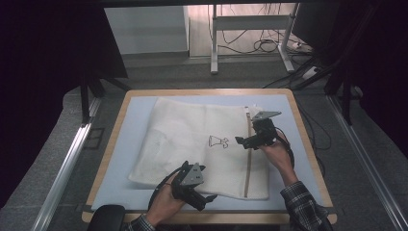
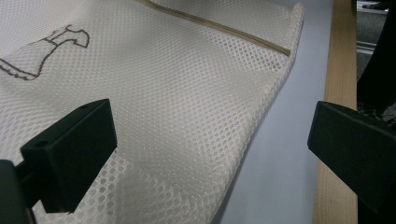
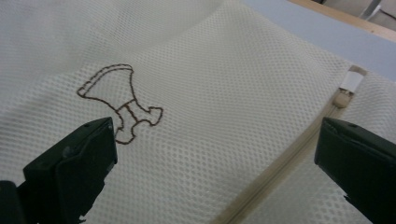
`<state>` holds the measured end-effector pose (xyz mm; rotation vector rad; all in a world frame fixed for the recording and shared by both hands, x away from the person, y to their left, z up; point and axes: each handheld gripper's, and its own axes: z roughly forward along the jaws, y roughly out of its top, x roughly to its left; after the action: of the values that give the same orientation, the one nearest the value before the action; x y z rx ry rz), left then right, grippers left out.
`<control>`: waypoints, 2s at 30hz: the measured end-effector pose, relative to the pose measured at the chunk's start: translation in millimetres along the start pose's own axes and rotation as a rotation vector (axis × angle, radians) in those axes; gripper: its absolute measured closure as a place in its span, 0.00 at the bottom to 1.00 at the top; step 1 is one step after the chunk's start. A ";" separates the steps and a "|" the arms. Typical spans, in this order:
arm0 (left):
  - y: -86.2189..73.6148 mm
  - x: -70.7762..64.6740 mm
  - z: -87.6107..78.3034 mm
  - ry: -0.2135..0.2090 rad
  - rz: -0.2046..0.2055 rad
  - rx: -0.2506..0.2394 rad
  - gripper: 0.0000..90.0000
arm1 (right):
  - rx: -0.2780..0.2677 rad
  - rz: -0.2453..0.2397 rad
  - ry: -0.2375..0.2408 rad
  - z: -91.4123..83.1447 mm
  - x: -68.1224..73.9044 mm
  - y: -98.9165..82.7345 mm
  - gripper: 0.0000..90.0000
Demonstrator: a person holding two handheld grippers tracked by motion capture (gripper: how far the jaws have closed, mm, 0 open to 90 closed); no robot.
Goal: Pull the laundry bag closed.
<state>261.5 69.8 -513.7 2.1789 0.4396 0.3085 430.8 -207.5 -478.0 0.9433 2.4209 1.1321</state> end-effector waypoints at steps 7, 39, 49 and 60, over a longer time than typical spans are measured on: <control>-1.4 0.8 -2.6 0.013 -0.003 -0.003 0.01 | -0.037 0.023 0.020 -10.9 3.8 -2.7 0.00; -14.7 12.8 -24.9 0.081 -0.067 -0.012 0.01 | -0.036 -0.044 0.023 -38.4 45.8 -27.5 0.00; -18.9 15.0 -27.7 0.092 -0.073 0.014 0.01 | -0.024 -0.067 0.027 -46.3 58.0 -39.3 0.00; -23.2 19.0 -36.3 0.109 -0.086 0.021 0.00 | -0.018 -0.083 0.014 -62.4 66.9 -50.1 0.00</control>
<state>260.6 116.7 -509.7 2.1630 0.5985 0.3781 327.4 -221.2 -476.4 0.8235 2.4326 1.1335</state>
